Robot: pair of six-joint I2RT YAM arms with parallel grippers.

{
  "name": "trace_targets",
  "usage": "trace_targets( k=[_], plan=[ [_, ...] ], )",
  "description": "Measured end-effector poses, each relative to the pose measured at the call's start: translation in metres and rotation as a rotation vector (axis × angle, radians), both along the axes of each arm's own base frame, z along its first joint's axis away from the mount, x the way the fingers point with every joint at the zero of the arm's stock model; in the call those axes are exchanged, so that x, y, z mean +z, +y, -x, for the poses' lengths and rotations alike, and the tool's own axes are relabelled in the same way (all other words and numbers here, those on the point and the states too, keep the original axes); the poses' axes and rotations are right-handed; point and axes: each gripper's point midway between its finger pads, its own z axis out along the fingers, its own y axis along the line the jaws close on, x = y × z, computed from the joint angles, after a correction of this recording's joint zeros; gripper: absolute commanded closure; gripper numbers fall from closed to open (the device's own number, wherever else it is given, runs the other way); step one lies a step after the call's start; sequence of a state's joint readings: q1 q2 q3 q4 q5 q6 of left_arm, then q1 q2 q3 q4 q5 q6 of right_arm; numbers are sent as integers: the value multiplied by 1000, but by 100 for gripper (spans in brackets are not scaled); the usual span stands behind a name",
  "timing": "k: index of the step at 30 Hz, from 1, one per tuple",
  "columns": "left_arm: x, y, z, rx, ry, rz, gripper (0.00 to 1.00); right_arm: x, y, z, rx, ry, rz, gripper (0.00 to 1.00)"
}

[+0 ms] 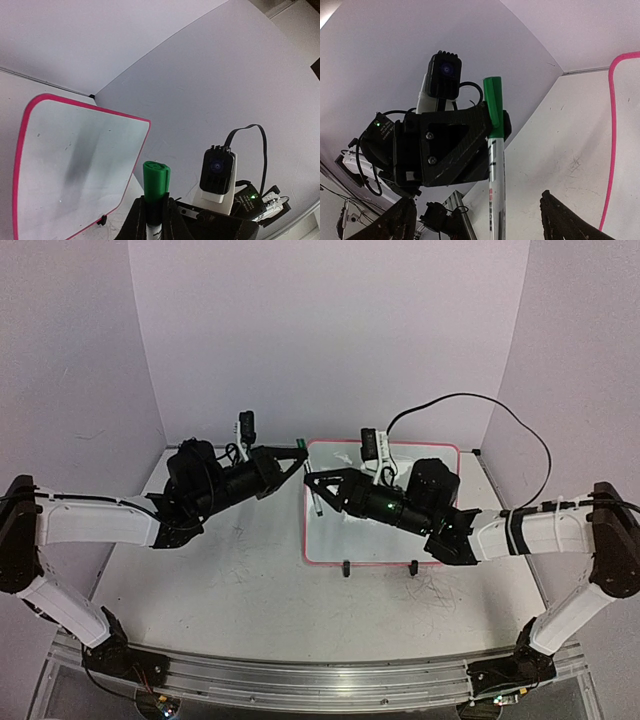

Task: Write a sentence on the whiteboard
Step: Pass from the left arm to the right

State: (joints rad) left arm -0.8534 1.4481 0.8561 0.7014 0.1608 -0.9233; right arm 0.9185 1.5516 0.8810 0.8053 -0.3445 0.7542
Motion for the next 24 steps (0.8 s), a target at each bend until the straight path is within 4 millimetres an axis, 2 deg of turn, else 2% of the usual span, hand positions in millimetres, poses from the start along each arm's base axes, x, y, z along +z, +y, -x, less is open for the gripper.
trace_targets(
  k=[2,4,5,8,13,14,17,18,20,24],
  plan=[
    [-3,-8,1,-17,13,18,100,1,1,0,0,-2,-6,27],
    [-8,-16,2,-31,27,26,100,3,1,0,-3,-6,-13,36],
    [-10,-18,2,-37,34,27,100,3,1,0,-5,-6,-16,42],
    [-10,-20,3,-54,35,36,100,-1,-1,-1,-15,-3,-11,73],
    [-4,-21,8,-79,15,53,99,-9,-4,-5,-37,15,1,100],
    [-3,-21,9,-82,13,53,92,-10,-5,-5,-40,19,1,100],
    [-2,-23,12,-103,6,53,47,-10,-4,-4,-37,16,1,100],
    [-2,-23,13,-113,3,52,41,-10,-4,-4,-36,15,2,100],
    [-4,-24,16,-135,8,50,35,-10,-3,-3,-28,10,4,100],
    [-12,-18,17,-147,43,45,34,-10,-2,1,-11,-5,12,100]
  ],
)
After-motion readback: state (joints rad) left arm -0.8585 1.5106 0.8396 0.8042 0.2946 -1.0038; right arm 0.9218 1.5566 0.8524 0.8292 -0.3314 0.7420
